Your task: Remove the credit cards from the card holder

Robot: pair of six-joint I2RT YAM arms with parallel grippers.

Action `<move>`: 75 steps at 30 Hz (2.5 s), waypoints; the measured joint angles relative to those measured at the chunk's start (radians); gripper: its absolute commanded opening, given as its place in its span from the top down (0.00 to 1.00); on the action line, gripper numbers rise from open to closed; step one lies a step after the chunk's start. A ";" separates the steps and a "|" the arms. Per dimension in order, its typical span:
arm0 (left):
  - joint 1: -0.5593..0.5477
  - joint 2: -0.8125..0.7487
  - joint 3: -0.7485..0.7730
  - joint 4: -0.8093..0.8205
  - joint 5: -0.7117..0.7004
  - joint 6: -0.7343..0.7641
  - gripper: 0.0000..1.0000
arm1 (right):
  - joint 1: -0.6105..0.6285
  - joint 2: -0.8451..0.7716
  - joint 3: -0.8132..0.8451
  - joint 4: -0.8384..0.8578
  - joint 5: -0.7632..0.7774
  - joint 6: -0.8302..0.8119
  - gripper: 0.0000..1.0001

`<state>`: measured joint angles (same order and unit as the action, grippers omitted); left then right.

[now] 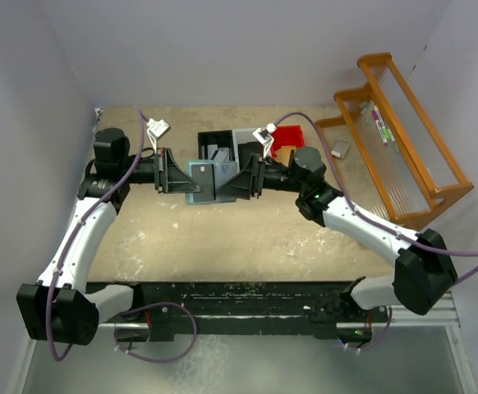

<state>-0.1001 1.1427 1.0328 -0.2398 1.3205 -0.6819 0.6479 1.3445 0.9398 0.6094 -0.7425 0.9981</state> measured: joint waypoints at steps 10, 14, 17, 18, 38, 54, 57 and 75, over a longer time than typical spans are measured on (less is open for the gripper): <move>0.001 0.016 0.013 -0.006 0.040 -0.001 1.00 | 0.021 0.049 0.060 0.080 -0.084 0.029 0.54; 0.001 0.016 0.013 -0.013 0.045 0.003 1.00 | 0.021 0.071 0.061 0.133 -0.106 0.060 0.55; 0.002 0.016 0.013 -0.016 0.046 0.008 1.00 | 0.021 0.093 0.061 0.179 -0.119 0.091 0.56; 0.002 0.016 0.013 -0.016 0.046 0.011 1.00 | 0.021 0.099 0.061 0.193 -0.122 0.101 0.56; 0.002 0.005 0.013 0.011 0.068 -0.016 1.00 | 0.028 0.218 -0.011 0.521 -0.139 0.337 0.95; 0.002 -0.013 0.013 0.018 0.083 -0.040 1.00 | 0.023 0.252 0.016 0.636 -0.143 0.429 0.92; 0.002 -0.017 0.013 0.019 0.086 -0.040 1.00 | 0.014 0.263 0.016 0.649 -0.143 0.451 0.91; 0.002 -0.017 0.013 0.023 0.089 -0.041 1.00 | -0.019 0.267 0.016 0.737 -0.138 0.503 0.86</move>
<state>-0.0982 1.1255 1.0458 -0.2165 1.4097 -0.7231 0.6292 1.6112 0.9554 1.3460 -0.8803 1.5013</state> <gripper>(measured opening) 0.147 0.156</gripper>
